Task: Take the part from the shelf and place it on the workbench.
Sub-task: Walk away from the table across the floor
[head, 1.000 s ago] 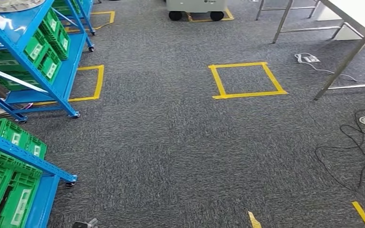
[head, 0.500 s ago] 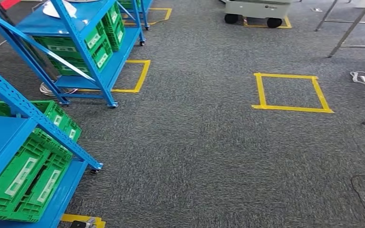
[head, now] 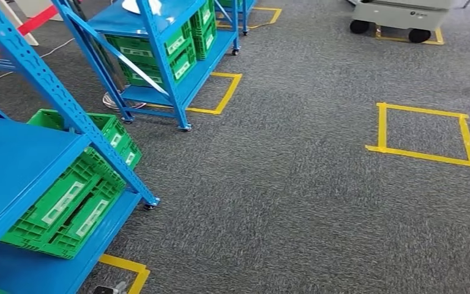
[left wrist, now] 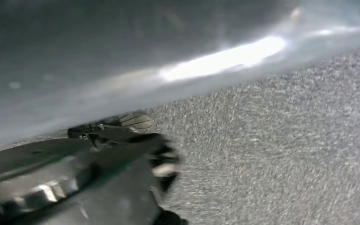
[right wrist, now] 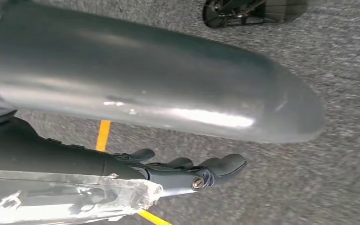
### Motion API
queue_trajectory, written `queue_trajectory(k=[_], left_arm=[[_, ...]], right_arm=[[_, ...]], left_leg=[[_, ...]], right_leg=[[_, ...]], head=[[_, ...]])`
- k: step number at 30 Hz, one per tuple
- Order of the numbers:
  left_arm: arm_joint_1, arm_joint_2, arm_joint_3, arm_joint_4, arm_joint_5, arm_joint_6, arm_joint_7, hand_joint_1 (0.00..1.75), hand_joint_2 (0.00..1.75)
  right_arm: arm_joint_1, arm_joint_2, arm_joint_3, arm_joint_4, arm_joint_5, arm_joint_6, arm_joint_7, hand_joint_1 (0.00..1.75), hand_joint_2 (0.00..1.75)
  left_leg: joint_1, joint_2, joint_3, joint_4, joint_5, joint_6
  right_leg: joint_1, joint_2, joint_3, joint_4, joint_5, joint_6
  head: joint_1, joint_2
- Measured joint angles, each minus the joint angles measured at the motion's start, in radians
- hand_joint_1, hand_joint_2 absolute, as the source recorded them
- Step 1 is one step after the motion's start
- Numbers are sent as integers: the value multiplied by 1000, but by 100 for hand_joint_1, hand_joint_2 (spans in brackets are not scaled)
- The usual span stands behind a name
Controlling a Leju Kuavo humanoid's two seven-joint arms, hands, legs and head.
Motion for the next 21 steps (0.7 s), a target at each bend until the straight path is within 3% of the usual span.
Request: queue_trajectory(k=[2, 4, 6, 8, 9, 10, 11, 13, 15, 17, 19, 21], left_arm=[[-3, -1, 0, -1, 0, 0, 0, 0, 0], [0, 0, 0, -1, 0, 0, 0, 0, 0], [1, 1, 1, -1, 0, 0, 0, 0, 0], [-1, -1, 1, -2, 0, 0, 0, 0, 0], [-2, -2, 1, -2, 0, 0, 0, 0, 0], [-1, -2, 1, -2, 0, 0, 0, 0, 0], [0, -3, 1, -2, 0, 0, 0, 0, 0], [1, -3, 1, -2, 0, 0, 0, 0, 0], [-1, -3, 2, -2, 0, 0, 0, 0, 0], [-1, -4, 2, -2, 0, 0, 0, 0, 0], [2, -3, 2, -2, 0, 2, 0, 0, 0], [3, -2, 2, -2, 0, 3, 0, 0, 0]], right_arm=[[-1, 0, -2, 0, 3, 0, 0, 0, 0], [-4, 0, -3, 0, 7, 0, 0, 0, 0], [-6, 0, -3, -1, 12, 0, -1, 0, 0], [-3, 0, -4, -1, 15, 0, -1, 0, 0], [-2, 0, -4, -1, 15, 0, 0, 0, 0], [-1, 0, -5, -1, 16, 0, 0, 0, 0], [0, 0, -6, -1, 16, 0, 0, 0, 0], [-1, 0, -8, -1, 18, 0, 0, 0, 0], [-1, 0, -11, -1, 21, -1, 1, 0, 0], [-3, 0, -12, -1, 23, -2, 3, 0, 0], [-3, 1, -13, -2, 25, -2, 3, 0, 0], [-3, 2, -13, -3, 26, -2, 3, 0, 0]], left_leg=[[-8, 16, 17, -38, -4, 9], [-7, -5, 18, -43, -3, 20], [-3, -28, 22, -49, 1, 33], [-1, -52, 22, -51, 3, 40], [-1, -65, 21, -51, 3, 42], [-1, -79, 22, -51, 3, 43], [-1, -92, 23, -50, 3, 42], [0, -122, 28, -49, 0, 40], [-1, -149, 30, -47, -3, 32], [0, -170, 24, -45, -2, 21], [4, -183, 17, -44, 0, 9], [3, -149, 1, -11, -24, -1]], right_leg=[[5, -21, 3, 1, -9, 11], [2, -33, 12, 1, -17, 20], [-2, 7, -2, 47, -50, 29], [-4, 65, -66, 175, -113, 33], [-4, 77, -103, 244, -136, 34], [-4, 83, -133, 290, -142, 34], [-4, 85, -146, 299, -128, 34], [-6, 97, -116, 200, -47, 31], [-10, 138, -62, 69, 12, 27], [-10, 159, -38, 21, 18, 21], [-9, 141, -33, 15, 21, 12], [-11, 118, -30, 9, 24, 0]], head=[[2, 0], [3, 0], [7, 0], [14, 0], [15, 0], [15, 0], [16, 0], [16, 0], [16, 0], [16, 0], [16, 0], [11, 0]])
